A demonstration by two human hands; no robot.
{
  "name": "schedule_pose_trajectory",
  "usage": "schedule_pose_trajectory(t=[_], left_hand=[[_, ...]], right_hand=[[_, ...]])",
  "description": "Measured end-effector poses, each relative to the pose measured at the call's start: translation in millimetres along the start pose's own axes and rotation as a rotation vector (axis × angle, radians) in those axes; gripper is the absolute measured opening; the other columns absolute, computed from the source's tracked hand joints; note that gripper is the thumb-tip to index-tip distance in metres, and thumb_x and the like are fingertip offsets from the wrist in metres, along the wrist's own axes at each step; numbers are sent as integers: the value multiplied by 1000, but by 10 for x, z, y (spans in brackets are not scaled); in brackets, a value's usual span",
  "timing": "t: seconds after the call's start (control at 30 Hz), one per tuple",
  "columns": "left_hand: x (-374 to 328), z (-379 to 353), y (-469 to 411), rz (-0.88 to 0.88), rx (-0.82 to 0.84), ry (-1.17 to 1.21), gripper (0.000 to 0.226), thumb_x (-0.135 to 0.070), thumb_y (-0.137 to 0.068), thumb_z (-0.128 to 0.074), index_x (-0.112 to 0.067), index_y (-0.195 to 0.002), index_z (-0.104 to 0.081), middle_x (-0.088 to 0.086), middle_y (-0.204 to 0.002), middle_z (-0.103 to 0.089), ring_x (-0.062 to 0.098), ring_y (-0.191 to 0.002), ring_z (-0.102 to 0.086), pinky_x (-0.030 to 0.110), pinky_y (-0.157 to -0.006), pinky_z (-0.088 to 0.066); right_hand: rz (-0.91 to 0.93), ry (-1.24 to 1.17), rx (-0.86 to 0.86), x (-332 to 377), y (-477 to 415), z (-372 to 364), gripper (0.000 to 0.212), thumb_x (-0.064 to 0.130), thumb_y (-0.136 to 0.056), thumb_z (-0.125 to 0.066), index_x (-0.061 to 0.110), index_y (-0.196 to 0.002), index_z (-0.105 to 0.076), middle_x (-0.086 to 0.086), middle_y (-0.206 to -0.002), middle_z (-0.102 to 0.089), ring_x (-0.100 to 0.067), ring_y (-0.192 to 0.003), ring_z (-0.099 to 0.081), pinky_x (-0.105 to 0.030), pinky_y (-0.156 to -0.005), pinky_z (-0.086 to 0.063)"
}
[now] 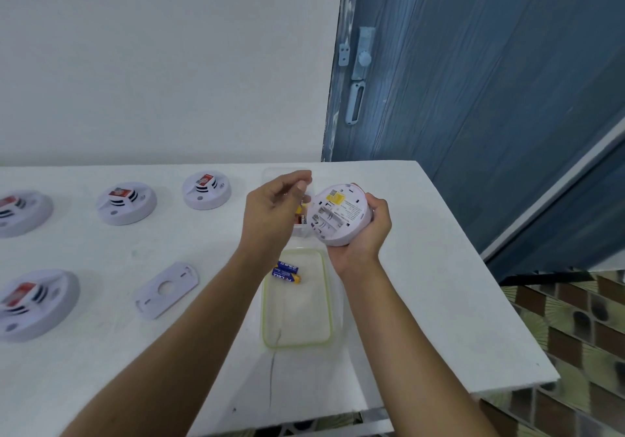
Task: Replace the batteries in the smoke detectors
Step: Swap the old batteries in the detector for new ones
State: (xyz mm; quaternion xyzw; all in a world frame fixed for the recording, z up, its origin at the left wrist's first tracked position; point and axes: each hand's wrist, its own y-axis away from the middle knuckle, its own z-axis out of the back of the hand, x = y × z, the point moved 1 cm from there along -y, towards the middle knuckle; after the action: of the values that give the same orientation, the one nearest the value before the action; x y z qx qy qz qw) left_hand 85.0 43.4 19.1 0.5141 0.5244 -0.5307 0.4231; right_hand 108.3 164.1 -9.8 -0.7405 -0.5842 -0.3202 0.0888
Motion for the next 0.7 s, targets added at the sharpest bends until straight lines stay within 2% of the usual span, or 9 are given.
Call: schedule_pose_trajectory(t=[0.07, 0.13, 0.17, 0.23, 0.3, 0.33, 0.5, 0.57, 0.7], left_hand=[[-36, 32, 35, -1, 32, 0, 23, -18, -99, -54, -28, -117, -64, -6, -107, -72, 11, -74, -62, 30, -66, -57], [-65, 66, 70, 1, 77, -43, 19, -17, -97, -58, -25, -114, -60, -6, -104, -73, 11, -67, -59, 30, -58, -51], [-66, 84, 84, -9, 98, -88, 16, -18, -94, -63, -24, -109, -63, -6, -101, -73, 10, -67, -59, 30, -60, -49], [-62, 113, 103, -57, 133, -252, 12, -22, -85, -74, -28, -96, -73, -9, -101, -70, 7, -80, -65, 30, -72, -50], [-67, 132, 131, -97, 147, -402, 11, -26, -83, -76, -34, -90, -76, -11, -107, -64, 3, -96, -62, 23, -84, -50], [-76, 135, 150, -95, 148, -440, 13, -25, -84, -74, -36, -92, -76, -12, -108, -61, 0, -96, -61, 19, -84, -49], [-99, 117, 267, -80, 173, -548, 28, -14, -88, -62, -32, -105, -75, -13, -105, -59, -2, -88, -59, 9, -79, -47], [-135, 127, 316, -91, 174, -502, 29, -10, -86, -65, -28, -107, -73, -13, -96, -62, 0, -76, -60, 7, -73, -46], [-159, 157, 385, -81, 164, -391, 14, -10, -77, -79, -20, -81, -70, -12, -68, -66, 0, -56, -57, 13, -63, -46]], right_hand=[[5, -1, -6, 4, 29, -4, 25, 36, -89, -48, 21, -93, -67, -4, -84, -67, -23, -78, -63, -31, -71, -50], [5, -3, -7, 3, 56, -9, 25, 36, -90, -47, 21, -91, -68, -4, -83, -67, -23, -76, -63, -30, -69, -50], [4, -7, -4, -1, 70, -14, 25, 35, -90, -47, 20, -92, -67, -4, -83, -67, -23, -76, -64, -30, -69, -50], [0, -15, 1, -7, 90, -22, 27, 35, -92, -45, 19, -95, -66, -6, -83, -68, -24, -74, -65, -30, -68, -52], [-3, -6, 0, -18, 107, -32, 27, 35, -92, -43, 20, -98, -65, -6, -83, -68, -24, -74, -66, -30, -67, -52], [-6, 0, 3, -23, 118, -41, 27, 35, -92, -43, 20, -99, -65, -6, -83, -68, -24, -75, -65, -30, -66, -52], [-30, 16, 4, -42, 196, -107, 27, 34, -93, -44, 19, -104, -63, -4, -80, -68, -21, -71, -66, -24, -59, -53], [-19, 2, 1, -49, 209, -124, 27, 33, -94, -44, 17, -107, -62, -4, -82, -68, -20, -71, -66, -23, -58, -53], [30, -17, -46, -60, 204, -121, 28, 31, -93, -44, 15, -108, -62, -5, -87, -65, -21, -72, -66, -23, -59, -52]])
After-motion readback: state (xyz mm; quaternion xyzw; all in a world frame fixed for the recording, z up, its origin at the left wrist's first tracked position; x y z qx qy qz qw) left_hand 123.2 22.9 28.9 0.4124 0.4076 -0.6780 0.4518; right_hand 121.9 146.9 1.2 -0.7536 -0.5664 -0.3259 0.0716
